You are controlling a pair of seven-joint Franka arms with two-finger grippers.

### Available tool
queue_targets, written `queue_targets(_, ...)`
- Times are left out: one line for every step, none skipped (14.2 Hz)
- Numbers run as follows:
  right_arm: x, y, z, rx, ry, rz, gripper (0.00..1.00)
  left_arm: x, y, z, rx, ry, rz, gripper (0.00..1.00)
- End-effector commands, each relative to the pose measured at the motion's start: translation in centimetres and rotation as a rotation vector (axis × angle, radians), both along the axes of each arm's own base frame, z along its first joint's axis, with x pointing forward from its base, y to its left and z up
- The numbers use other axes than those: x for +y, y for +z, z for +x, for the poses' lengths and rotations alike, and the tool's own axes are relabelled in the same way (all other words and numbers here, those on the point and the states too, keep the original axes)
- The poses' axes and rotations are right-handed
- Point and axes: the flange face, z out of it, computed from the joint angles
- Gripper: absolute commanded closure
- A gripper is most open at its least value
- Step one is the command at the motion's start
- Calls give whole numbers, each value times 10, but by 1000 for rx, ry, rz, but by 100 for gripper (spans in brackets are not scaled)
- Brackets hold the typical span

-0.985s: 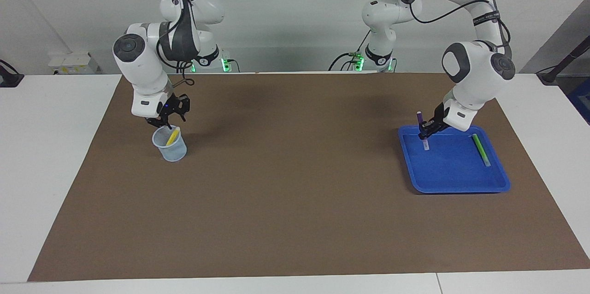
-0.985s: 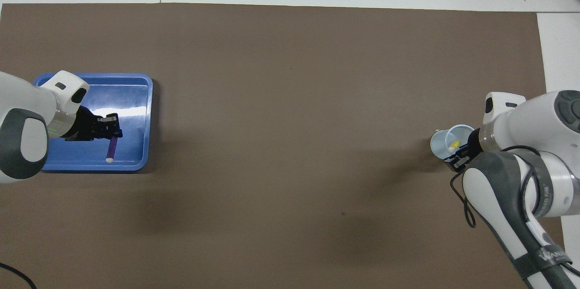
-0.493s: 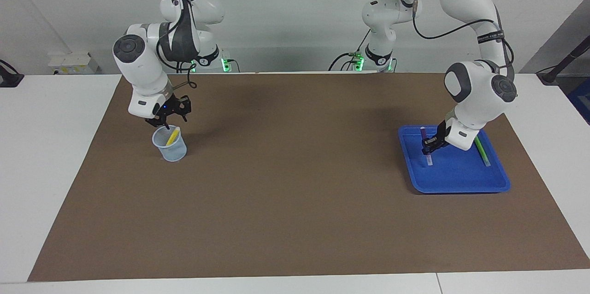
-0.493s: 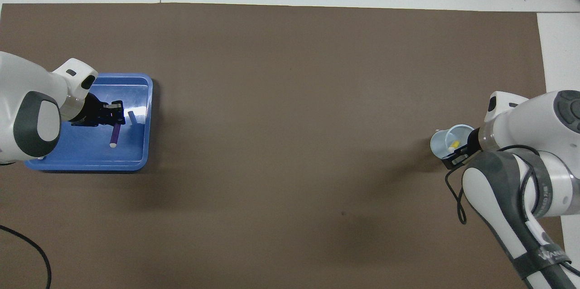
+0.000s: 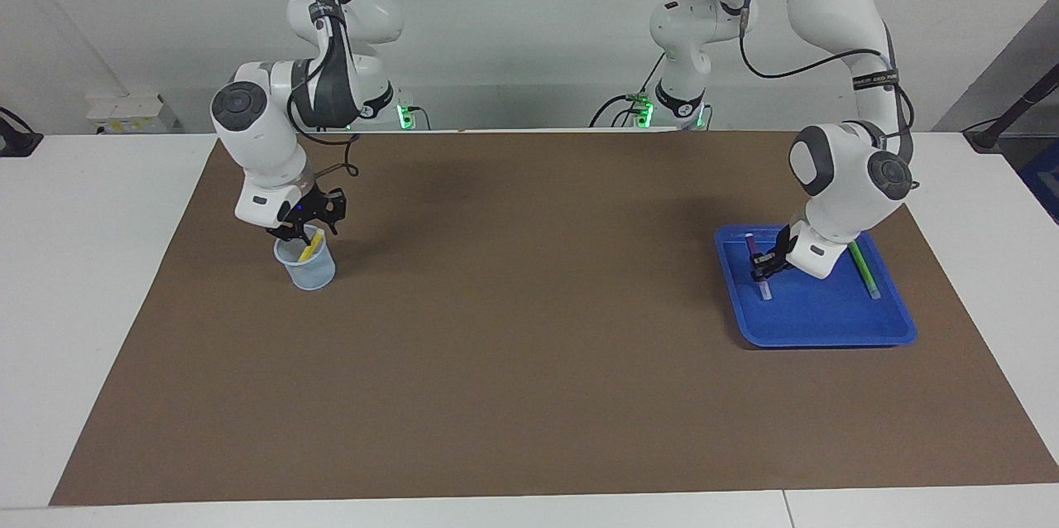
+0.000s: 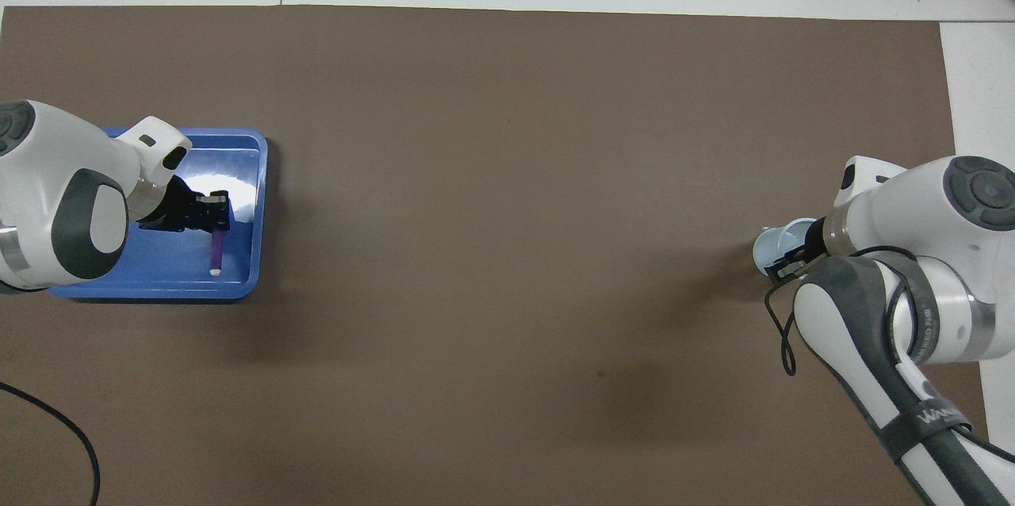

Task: Right arm passes pens to left for tray arrangement
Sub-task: 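Lower the purple pen into the tray and open the left gripper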

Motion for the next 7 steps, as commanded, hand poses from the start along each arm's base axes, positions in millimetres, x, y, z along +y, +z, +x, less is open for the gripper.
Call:
queue_targets(4,-8,-1,17,-4,-7,45,-4,-30,-21,37,-48,15,100)
queue_targets(6,-8,-1,23,-4,-7,49,-4,-34,-26,37,-69,22,100)
queue_targets(6,-7,-1,29,-6,-6,54,-5,-37,-29,37,-83,29,100)
queue_targets(5,-4,0,43,-13,-2,54,-6,-37,-29,36,-99,38,100)
queue_targets(6,0,2,55,-12,0,55,-6,-37,-29,36,-100,39,100)
queue_targets(5,2,3,56,-14,1,58,-7,-37,-28,36,-102,39,100)
queue_targets(5,2,3,56,-10,1,60,-8,-36,-28,35,-102,40,100)
